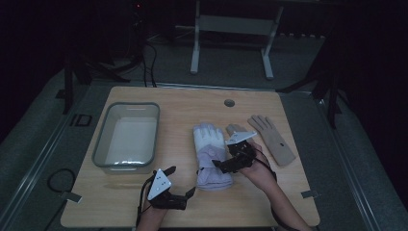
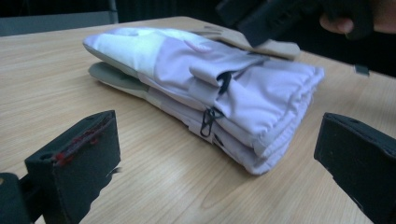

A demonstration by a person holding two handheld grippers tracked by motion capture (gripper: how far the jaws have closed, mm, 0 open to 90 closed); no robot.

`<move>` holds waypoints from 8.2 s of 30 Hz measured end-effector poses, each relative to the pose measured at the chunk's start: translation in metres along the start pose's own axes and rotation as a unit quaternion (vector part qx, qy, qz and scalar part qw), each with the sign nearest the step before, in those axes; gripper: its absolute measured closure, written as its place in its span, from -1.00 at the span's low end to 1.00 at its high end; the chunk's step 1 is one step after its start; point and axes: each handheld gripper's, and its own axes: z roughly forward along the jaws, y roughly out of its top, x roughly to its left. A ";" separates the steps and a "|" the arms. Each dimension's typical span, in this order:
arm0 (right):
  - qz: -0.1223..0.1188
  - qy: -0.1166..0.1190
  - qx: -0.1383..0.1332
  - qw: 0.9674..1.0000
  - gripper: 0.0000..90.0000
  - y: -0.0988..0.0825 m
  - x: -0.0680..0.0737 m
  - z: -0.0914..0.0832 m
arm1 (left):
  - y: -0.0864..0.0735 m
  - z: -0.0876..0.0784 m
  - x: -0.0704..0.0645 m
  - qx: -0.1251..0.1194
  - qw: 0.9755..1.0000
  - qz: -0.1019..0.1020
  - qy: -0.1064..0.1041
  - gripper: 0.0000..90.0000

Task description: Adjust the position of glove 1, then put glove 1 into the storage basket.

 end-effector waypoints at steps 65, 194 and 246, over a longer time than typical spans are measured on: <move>0.241 0.127 0.010 0.962 0.15 -0.054 -0.051 0.048 | 0.026 0.073 0.000 0.229 0.970 -0.086 -0.012 -0.30; 0.057 0.061 -0.050 0.995 0.77 0.179 0.113 0.157 | 0.097 -0.094 0.199 0.362 0.925 -0.114 0.028 0.69; 0.042 0.071 -0.006 0.997 -0.60 0.175 0.079 0.126 | 0.103 -0.074 0.157 0.254 0.960 -0.097 0.061 -0.53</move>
